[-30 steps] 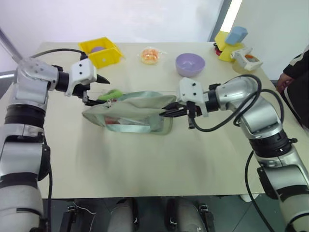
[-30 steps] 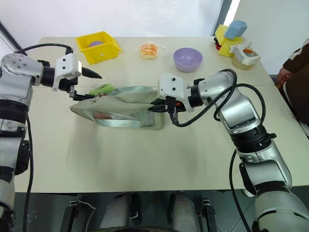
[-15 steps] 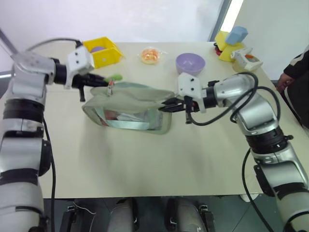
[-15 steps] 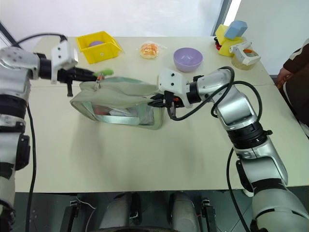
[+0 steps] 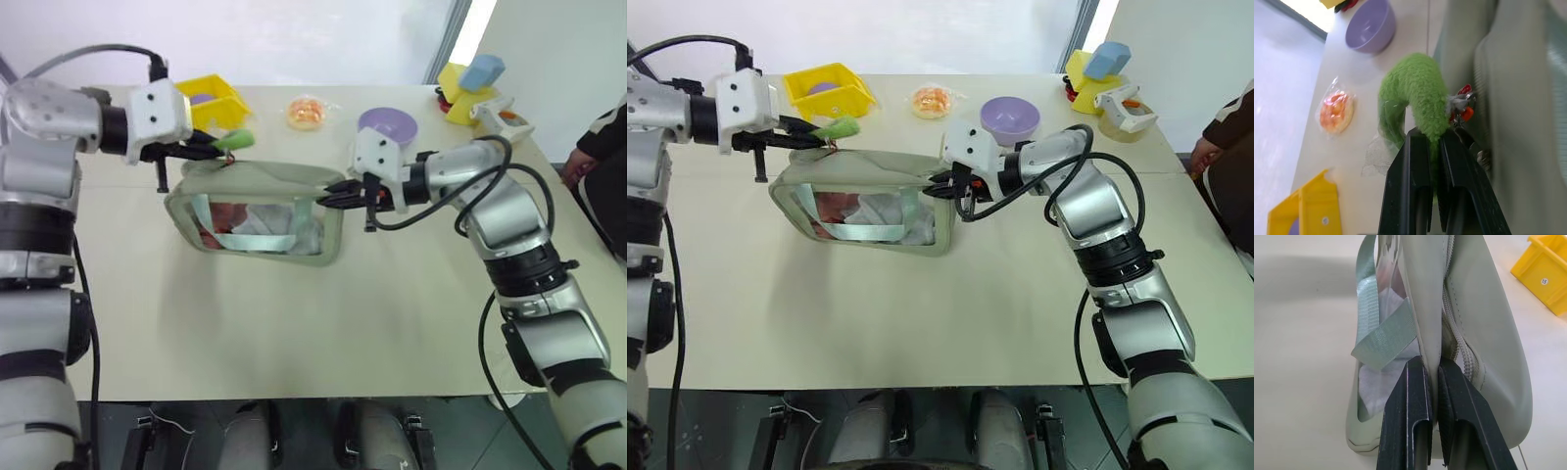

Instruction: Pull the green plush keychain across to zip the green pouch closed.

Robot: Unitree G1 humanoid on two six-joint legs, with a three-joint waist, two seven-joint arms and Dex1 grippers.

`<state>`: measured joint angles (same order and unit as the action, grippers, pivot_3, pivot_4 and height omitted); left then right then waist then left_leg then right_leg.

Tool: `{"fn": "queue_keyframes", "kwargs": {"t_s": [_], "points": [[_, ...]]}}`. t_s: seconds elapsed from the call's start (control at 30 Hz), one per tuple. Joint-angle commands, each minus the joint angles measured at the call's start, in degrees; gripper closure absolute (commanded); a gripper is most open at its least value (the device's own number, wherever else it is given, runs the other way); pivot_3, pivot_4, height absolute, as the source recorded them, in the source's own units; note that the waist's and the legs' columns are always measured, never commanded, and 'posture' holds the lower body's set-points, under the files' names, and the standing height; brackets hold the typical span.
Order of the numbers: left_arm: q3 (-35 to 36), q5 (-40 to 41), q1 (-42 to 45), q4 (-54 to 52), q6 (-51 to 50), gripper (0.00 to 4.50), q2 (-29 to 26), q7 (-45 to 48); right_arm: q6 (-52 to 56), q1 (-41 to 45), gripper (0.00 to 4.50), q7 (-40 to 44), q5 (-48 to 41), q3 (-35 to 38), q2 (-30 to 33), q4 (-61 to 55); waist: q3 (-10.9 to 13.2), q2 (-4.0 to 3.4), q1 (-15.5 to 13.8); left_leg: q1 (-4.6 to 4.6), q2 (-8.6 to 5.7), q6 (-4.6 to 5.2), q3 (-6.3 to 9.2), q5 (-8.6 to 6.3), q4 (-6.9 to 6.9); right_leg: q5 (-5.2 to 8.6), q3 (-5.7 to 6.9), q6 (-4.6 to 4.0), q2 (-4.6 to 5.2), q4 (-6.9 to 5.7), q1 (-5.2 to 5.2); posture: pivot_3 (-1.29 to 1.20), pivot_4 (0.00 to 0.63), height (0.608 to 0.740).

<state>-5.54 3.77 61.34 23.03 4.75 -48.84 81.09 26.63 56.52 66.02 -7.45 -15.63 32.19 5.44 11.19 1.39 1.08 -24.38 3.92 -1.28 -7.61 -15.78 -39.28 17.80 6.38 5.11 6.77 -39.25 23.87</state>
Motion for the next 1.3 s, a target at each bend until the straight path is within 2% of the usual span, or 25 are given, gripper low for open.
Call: {"fn": "queue_keyframes", "kwargs": {"t_s": [0.03,0.23,0.43,0.53,0.77,0.8,1.0,1.3], "points": [[1.37,2.21,0.14,-5.79,-2.07,4.46,-0.81,-0.05,-1.39,1.49,4.5,-0.61,1.26,-0.19,-0.25,1.09,0.0,0.0,-0.03,0.0,0.0,0.0,0.0,0.0,0.0,0.0,0.0,0.0,0.0,0.0,0.0,0.0,0.15,0.739],[0.05,2.09,-2.65,-10.76,-0.57,4.46,-3.04,2.95,-3.48,2.04,4.5,-1.25,3.1,-0.7,-0.09,3.86,0.0,0.0,0.1,0.01,0.0,0.0,0.0,0.0,0.0,0.0,0.0,0.0,0.0,0.0,0.0,0.0,0.15,0.739],[-0.68,0.72,-2.38,-8.53,4.15,4.46,-2.26,2.18,-3.78,2.36,4.5,-1.44,3.28,-0.55,-0.53,4.84,0.0,0.0,-0.11,0.01,0.0,0.0,0.0,0.0,-0.02,0.0,0.0,0.0,0.0,0.01,-0.04,0.0,0.15,0.739],[-0.74,0.33,-0.69,-6.0,5.99,3.42,-1.19,1.27,-3.91,2.55,4.5,-1.61,3.34,-0.51,-0.79,5.34,0.0,0.0,-0.13,0.02,0.0,0.0,0.0,0.0,-0.02,0.0,0.01,0.0,0.0,0.0,-0.04,0.0,0.15,0.739],[-1.17,-0.76,2.88,-3.33,7.92,0.2,-1.19,0.5,-4.45,2.85,4.5,-1.77,3.66,-0.38,-1.25,6.52,0.0,0.0,-0.04,0.02,0.0,0.0,0.0,0.0,-0.01,0.0,0.0,0.0,0.0,0.0,-0.03,0.0,0.15,0.739],[-1.35,-0.92,3.14,-3.2,8.25,0.05,-1.74,1.09,-4.56,2.88,4.5,-1.76,3.67,-0.41,-1.34,6.64,0.0,0.0,-0.05,0.02,0.0,0.0,0.0,0.0,-0.01,0.0,0.01,0.0,0.0,0.0,-0.03,0.0,0.15,0.739],[-1.92,-2.73,4.7,-0.74,11.02,0.05,-4.66,2.68,-5.55,3.36,4.5,-1.62,3.8,-0.65,-1.93,7.95,0.0,0.0,0.11,0.02,0.0,0.0,0.0,0.0,-0.01,0.0,0.01,0.0,-0.01,-0.01,-0.01,0.0,0.15,0.739],[-1.54,-3.21,8.08,-0.52,8.5,0.05,-9.64,5.44,-7.88,4.45,4.5,-1.29,4.43,-0.81,-3.4,10.76,0.0,-0.01,0.13,0.01,0.0,0.0,-0.01,0.0,0.0,0.0,0.0,0.0,0.0,0.0,0.0,0.0,0.15,0.739]]}}
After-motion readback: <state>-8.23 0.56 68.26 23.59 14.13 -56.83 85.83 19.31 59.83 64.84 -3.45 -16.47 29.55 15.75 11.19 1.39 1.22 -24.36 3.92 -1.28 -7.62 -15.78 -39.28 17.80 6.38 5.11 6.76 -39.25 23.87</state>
